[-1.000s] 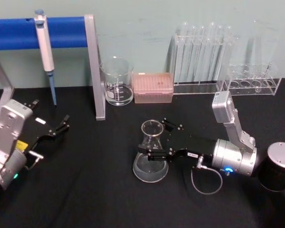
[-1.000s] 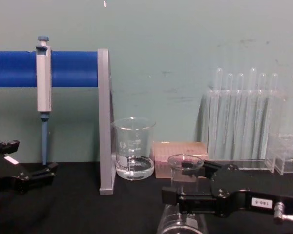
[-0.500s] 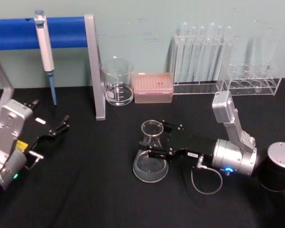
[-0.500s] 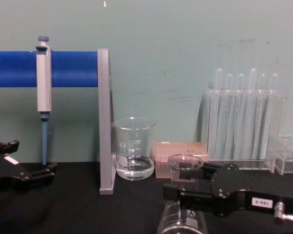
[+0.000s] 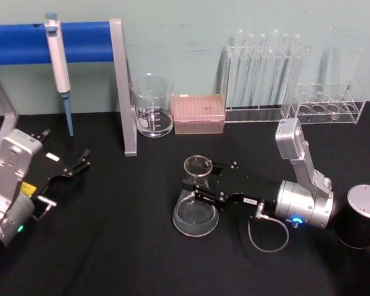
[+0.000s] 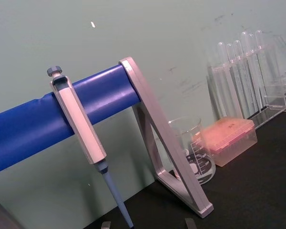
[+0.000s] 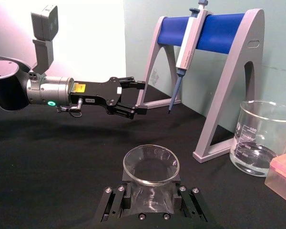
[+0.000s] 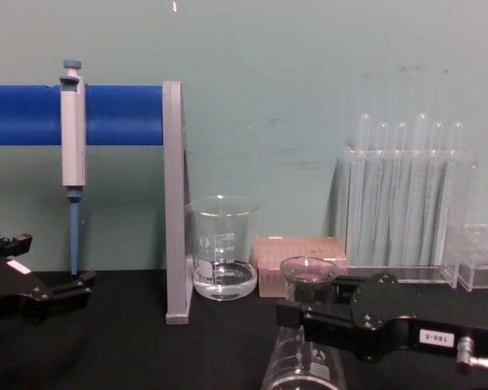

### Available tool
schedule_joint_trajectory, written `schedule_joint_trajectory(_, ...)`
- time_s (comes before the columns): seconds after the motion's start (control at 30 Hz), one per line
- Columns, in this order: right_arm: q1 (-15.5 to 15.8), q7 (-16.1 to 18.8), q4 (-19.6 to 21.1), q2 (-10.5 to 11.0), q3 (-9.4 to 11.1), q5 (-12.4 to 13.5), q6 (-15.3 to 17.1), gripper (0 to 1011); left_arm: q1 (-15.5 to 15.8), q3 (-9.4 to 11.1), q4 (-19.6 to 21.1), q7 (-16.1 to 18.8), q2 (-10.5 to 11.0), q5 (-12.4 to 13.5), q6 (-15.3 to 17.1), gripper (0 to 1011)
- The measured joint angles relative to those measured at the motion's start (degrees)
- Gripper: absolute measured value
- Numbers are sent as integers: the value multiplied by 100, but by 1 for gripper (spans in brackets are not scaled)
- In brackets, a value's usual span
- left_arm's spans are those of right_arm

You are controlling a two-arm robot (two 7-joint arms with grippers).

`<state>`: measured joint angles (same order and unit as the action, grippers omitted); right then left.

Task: Grasp the erlenmeyer flask with one hand, shake it three times, then place it back.

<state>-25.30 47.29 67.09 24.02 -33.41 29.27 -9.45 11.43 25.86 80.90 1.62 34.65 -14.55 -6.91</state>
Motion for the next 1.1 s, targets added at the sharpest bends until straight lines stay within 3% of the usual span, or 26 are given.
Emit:
schedule_joint_trajectory(0.8,0,23,0,5,2,5,-34,450,0,0,0,0,0,0,0,1001)
schedule_joint_trajectory(1.1,115,-320,460,84,229,110,-22,450,0,0,0,0,0,0,0,1001)
